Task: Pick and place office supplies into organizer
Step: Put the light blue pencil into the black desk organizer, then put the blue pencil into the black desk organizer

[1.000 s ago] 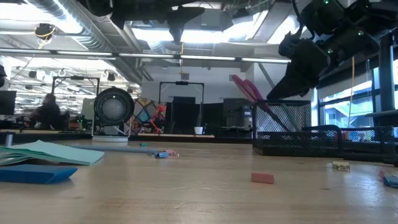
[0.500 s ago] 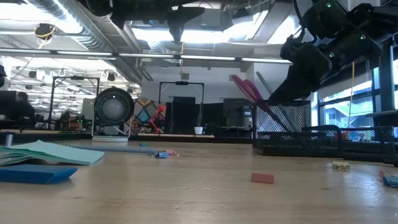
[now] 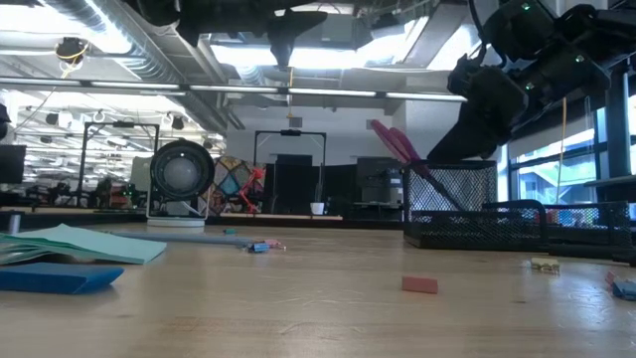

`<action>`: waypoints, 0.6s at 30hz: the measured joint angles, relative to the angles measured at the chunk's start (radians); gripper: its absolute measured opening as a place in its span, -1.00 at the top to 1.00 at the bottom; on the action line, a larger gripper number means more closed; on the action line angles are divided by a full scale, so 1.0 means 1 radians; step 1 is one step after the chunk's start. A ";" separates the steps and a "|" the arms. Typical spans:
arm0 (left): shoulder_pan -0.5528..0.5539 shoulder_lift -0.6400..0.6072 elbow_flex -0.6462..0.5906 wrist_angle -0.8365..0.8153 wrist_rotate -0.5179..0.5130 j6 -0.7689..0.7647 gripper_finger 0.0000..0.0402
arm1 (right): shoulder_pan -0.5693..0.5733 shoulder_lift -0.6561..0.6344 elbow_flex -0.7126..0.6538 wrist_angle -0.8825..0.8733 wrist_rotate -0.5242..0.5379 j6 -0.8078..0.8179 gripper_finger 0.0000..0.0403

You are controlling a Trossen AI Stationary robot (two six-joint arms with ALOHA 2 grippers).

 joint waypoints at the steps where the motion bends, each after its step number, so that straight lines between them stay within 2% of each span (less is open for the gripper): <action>1: 0.000 -0.002 0.000 -0.001 0.002 -0.010 0.30 | 0.000 -0.001 0.004 -0.013 0.000 0.001 0.74; 4: 0.000 -0.019 0.000 -0.003 0.036 -0.030 0.30 | 0.000 -0.016 0.045 -0.091 0.000 0.000 0.74; 9: -0.020 -0.051 0.001 -0.011 0.185 -0.004 0.29 | 0.000 -0.065 0.160 -0.279 0.000 -0.036 0.70; 15: -0.099 -0.055 0.001 -0.035 0.243 -0.032 0.22 | -0.001 -0.085 0.308 -0.391 0.002 -0.078 0.41; 18: -0.130 -0.057 0.004 -0.151 0.235 -0.041 0.20 | -0.006 -0.085 0.364 -0.394 0.002 -0.079 0.26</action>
